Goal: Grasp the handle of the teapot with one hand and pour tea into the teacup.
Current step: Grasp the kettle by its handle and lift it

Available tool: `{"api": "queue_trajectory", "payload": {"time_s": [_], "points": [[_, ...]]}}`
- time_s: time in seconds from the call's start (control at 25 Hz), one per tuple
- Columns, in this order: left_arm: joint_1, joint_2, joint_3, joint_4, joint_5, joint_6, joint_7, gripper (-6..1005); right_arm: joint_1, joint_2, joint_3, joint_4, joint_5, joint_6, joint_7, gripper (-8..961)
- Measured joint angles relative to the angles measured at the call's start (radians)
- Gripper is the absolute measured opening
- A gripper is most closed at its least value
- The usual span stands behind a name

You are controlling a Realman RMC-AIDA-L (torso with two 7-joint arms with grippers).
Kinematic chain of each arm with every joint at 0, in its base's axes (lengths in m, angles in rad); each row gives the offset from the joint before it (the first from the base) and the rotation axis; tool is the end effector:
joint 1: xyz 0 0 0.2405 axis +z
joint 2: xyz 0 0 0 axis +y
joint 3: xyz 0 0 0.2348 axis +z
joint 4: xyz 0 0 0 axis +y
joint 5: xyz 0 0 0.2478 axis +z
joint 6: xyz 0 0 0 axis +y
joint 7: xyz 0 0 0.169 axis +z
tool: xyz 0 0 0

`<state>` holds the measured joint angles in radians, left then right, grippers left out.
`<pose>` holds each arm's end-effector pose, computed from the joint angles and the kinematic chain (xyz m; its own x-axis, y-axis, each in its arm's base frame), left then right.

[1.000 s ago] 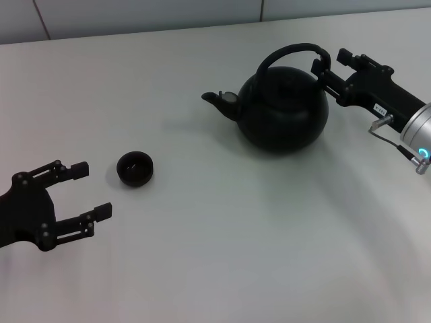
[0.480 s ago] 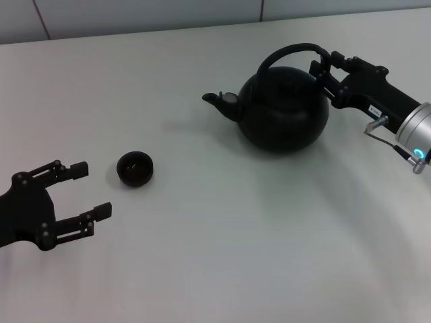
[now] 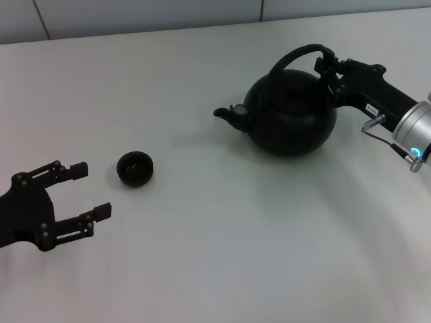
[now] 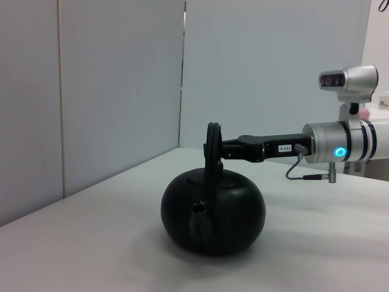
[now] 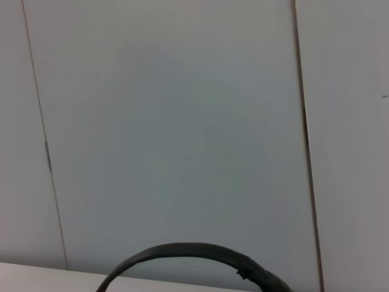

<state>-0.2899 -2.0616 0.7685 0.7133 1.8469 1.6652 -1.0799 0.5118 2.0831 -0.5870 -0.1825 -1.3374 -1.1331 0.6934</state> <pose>-0.3027 0.2966 0.0080 0.8352 0.1485 0.5295 0.3280 -0.9073 -0.2630 0.3241 0.3832 -0.0300 0.6785 -0.1358 -0.7219 -0.6885 -0.4602 -0.5606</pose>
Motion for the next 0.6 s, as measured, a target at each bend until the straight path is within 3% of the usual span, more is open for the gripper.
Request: {"api": "queue_trajectory", "payload": {"time_s": [0.6], "points": [[-0.001, 0.001, 0.000, 0.000, 0.000, 0.001, 0.000, 803, 0.003, 0.002, 0.001, 0.000, 0.009, 0.000, -0.002, 116]]}}
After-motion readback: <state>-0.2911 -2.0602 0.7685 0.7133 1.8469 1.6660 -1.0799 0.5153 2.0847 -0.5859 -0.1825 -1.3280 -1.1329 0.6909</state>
